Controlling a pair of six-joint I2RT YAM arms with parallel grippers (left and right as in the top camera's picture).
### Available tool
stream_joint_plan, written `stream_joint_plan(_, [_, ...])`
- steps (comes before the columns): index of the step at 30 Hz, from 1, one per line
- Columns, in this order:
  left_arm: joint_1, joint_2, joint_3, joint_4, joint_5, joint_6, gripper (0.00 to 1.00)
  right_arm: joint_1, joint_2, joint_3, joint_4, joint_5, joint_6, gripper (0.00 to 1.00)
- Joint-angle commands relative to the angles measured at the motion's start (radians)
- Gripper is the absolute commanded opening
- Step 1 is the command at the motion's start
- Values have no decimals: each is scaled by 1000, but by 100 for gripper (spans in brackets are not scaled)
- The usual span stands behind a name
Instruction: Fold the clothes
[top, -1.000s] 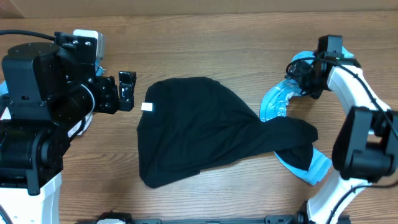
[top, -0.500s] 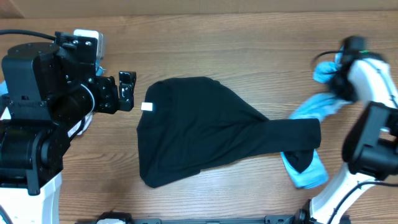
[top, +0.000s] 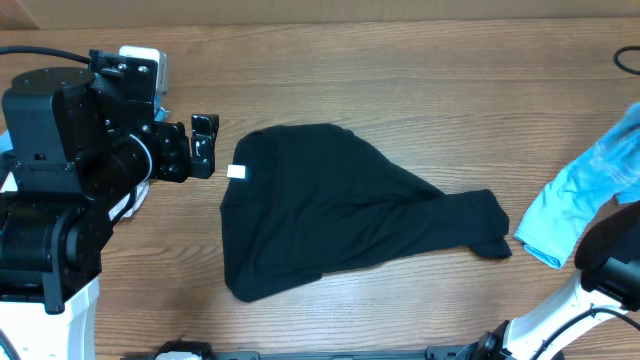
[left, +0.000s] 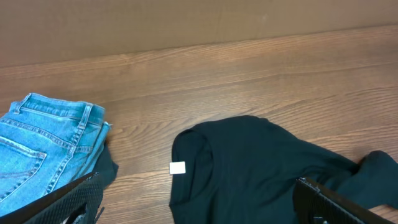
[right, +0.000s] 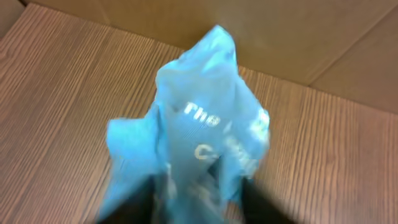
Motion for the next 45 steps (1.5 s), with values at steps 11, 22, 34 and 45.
stream_joint_plan(11, [5,147,6,-163,0,13,100,150,-33,27,-239,-926,-290,91])
stream_joint_plan(22, [3,593,-21,-290,82,-14,91,496,-19,22,-354,-775,-337,91])
stream_joint_plan(34, [-9,529,-178,-406,109,-94,83,553,-19,22,-411,-717,-338,95])
stream_joint_plan(45, [-183,152,-890,-60,173,-615,95,553,-19,22,-409,-693,-338,97])
